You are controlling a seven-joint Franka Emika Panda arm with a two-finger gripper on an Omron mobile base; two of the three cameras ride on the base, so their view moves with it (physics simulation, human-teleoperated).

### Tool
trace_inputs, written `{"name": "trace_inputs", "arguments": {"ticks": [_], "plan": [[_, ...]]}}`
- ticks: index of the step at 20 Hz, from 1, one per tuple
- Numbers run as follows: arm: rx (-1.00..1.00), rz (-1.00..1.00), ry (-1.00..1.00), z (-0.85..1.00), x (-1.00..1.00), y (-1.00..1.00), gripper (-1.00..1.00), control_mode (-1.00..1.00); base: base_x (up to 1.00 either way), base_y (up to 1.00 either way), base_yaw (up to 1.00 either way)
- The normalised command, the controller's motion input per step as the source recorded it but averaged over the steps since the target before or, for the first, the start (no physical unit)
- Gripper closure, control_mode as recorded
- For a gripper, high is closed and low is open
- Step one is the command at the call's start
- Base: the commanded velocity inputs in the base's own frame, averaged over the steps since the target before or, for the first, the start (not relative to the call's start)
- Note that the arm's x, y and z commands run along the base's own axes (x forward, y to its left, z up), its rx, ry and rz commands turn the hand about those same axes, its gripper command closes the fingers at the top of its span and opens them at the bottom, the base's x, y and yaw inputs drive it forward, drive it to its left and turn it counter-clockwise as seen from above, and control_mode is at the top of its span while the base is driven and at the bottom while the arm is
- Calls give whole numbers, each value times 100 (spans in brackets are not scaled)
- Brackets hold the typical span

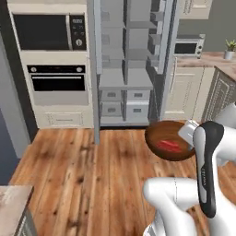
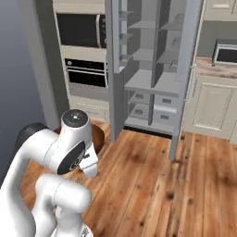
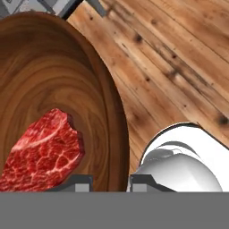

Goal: Place one of the steaks on the plate and the other in the bowl. Then place the bowl in the fridge.

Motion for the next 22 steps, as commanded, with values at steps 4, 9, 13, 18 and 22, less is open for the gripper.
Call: {"name": "trace_inputs", "arguments": {"ticks": [4, 9, 13, 18, 22], "plan": [[0, 0, 0, 0, 0, 0, 100, 100, 64, -25, -62], [0, 0, 0, 0, 0, 0, 100, 100, 78, 53, -33], [0, 0, 0, 0, 0, 0, 100, 100, 99, 53, -34], [0, 0, 0, 0, 0, 0, 100, 100, 92, 74, -31], [0, 0, 0, 0, 0, 0, 100, 100, 77, 86, -18]]}}
